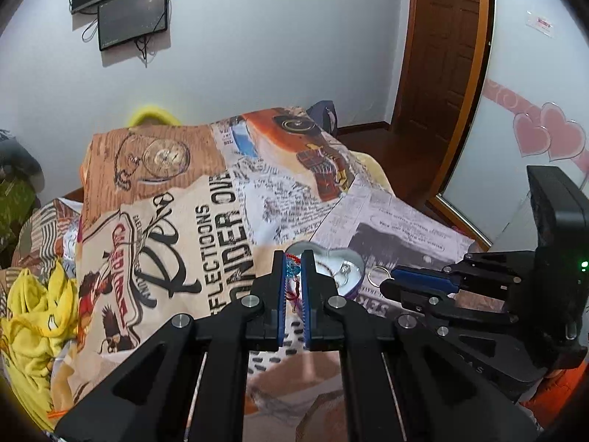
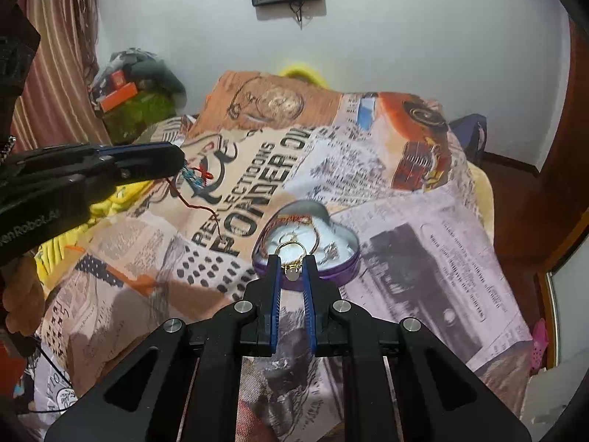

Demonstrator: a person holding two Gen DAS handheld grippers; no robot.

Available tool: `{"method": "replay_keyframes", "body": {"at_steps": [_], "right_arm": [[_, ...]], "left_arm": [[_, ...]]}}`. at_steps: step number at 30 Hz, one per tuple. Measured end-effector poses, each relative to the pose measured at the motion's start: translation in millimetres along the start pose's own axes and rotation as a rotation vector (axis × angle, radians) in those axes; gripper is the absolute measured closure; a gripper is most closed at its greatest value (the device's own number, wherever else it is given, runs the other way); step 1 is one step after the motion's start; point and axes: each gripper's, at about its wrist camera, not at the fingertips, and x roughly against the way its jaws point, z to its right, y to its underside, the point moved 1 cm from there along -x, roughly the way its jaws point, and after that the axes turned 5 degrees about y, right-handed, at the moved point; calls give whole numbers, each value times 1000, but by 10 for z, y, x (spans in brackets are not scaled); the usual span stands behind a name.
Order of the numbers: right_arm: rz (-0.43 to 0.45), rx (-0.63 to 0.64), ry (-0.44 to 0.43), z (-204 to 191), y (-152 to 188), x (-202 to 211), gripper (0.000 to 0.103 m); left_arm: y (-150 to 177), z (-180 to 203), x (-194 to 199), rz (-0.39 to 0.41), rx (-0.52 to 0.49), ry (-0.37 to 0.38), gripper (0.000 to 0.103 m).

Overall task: Organize jewelry
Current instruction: 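Lower the string bracelet into the tin with the left gripper while the right gripper drops the hoop in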

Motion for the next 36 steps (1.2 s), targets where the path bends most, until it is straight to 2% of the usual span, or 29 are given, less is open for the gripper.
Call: {"method": "replay_keyframes", "body": {"at_steps": [9,19,25,36], "right_arm": [[72,-15,26,109,-152,158,93],[62,-31,19,208,-168,21,93],[29,-38,9,252,-127,-153,93],[-53,-17,-23,180,-38,-496,93]], "left_arm": [[-194,110,-100,22,-11,35,97],[-263,168,-368,3,-23,73,97],[-177,83,-647,-52,7,99,97],[133,-87,-1120,-198,59,136,97]]}}
